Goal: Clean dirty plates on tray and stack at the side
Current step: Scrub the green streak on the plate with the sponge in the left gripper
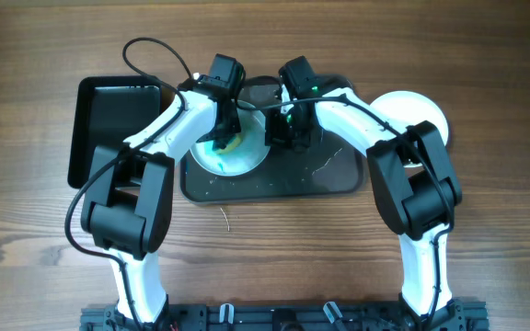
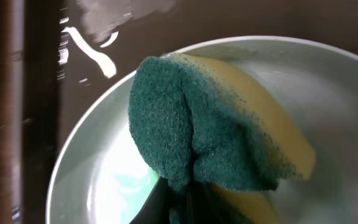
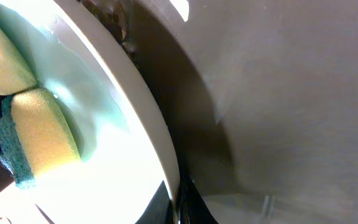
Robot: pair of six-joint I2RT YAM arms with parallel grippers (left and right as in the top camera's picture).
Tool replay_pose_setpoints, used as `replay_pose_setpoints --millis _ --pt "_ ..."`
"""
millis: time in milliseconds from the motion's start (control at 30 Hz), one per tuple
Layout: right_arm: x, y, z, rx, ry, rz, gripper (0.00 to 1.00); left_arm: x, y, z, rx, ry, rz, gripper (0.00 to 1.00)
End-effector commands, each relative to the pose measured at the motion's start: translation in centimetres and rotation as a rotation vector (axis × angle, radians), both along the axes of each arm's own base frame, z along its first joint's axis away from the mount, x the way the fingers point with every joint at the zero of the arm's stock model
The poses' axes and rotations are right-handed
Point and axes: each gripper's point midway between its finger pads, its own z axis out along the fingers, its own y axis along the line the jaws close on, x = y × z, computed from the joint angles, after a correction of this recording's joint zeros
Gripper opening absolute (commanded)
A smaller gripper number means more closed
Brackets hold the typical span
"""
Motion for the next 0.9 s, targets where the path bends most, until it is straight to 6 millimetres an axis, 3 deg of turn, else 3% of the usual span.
replay_pose_setpoints --millis 0,300,433,533,733,867 --pt "-1.3 -1.2 -2.7 -0.06 0.049 0.013 0.04 -1.5 2.1 -0.8 0.136 0.036 0.041 0.04" --pt "-1.4 -1.2 -2.6 -0.057 0.049 0.015 0.04 -6.3 -5.4 -1.9 -0.138 0.242 -0.161 0.04" --pt "-1.4 -1.2 -2.6 -0.057 0.05 0.016 0.04 -7.0 -8.7 -1.0 -0.337 0.285 -0.336 0.04" --pt "-1.4 -1.2 -2.6 -0.056 0.05 0.016 0.04 -6.5 -9.6 0.1 -0.442 0.276 -0.401 0.04" --pt "-1.4 -1.2 -2.6 -0.053 0.051 0.016 0.05 -3.6 -7.4 1.4 -0.444 0.212 -0.34 0.04" --pt "-1.4 -1.1 -2.5 -0.049 0.052 0.018 0.04 -0.8 -2.9 2.9 -0.347 0.146 -0.14 0.04"
